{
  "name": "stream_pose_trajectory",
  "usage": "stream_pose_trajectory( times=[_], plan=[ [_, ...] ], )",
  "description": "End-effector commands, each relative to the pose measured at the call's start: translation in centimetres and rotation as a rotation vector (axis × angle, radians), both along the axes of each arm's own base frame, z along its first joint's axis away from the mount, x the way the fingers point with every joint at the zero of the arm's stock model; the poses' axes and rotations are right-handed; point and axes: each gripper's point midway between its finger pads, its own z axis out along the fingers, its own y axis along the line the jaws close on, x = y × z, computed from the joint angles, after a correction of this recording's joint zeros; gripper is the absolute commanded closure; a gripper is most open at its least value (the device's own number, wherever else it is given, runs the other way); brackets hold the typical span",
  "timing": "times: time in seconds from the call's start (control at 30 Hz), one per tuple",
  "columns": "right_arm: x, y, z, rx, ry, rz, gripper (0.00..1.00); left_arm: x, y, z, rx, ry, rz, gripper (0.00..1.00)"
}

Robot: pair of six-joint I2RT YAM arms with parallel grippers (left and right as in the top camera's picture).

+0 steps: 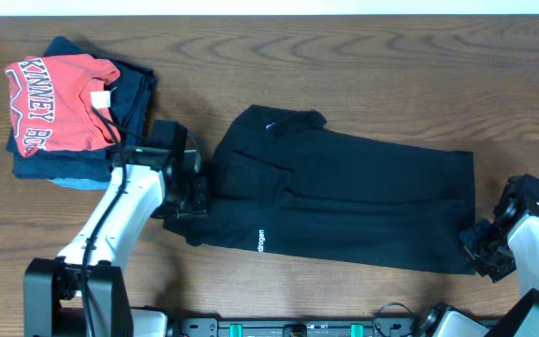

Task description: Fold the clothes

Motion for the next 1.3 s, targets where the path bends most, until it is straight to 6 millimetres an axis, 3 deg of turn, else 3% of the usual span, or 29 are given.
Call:
stream_pose_trajectory(
  times=[0.0,0.17,0.23,0.3,0.33,0.6,0.87,0.93,1.07,1.2,1.27],
  plan=[
    [0.4,-0.6,0.3,-0.011,-0.012,-0.011,0.80,-1.8,-0.7,-1.3,-0.017,0.051,-0.019,0.53],
    [0.4,-0.6,0.3,-0.011,-0.012,-0.011,0.83,-1.9,-0.6,-2.7,-0.019,0.034,-0.021,0.55],
    [0.4,-0.6,0.3,-0.011,-0.011,-0.011,0.85,-1.9,-0.7,-2.9,-0.020,0.029,-0.021,0.66],
    [0.3,-0.5,0.3,-0.008,-0.007,-0.011,0.88,-2.0,-0.6,-2.9,-0.020,0.032,-0.024,0.89],
    [0.2,-0.5,0.3,-0.006,-0.003,-0.011,0.89,-2.2,-0.6,-2.8,-0.019,0.040,-0.024,0.94],
    [0.1,-0.4,0.3,-0.005,0.001,-0.012,0.97,-3.7,0.3,-0.6,-0.008,0.125,-0.002,0.94],
    [0.3,-0.5,0.3,-0.009,-0.008,-0.011,0.96,-4.6,1.9,-0.6,0.074,0.153,0.004,0.94],
    [0.4,-0.4,0.3,-0.002,-0.012,-0.011,0.89,-3.9,1.8,-0.6,0.069,0.130,0.014,0.94],
    [1.6,-0.2,1.0,0.028,-0.060,0.037,0.88,-2.0,-0.4,0.2,-0.051,0.067,0.017,0.90],
    [4.4,0.0,4.4,0.056,-0.187,0.081,0.87,0.5,-1.4,2.0,-0.108,-0.013,0.009,0.85],
    [6.1,-0.3,6.7,0.042,-0.270,0.108,0.81,1.8,-1.6,2.6,-0.115,-0.063,0.006,0.83]
  ],
)
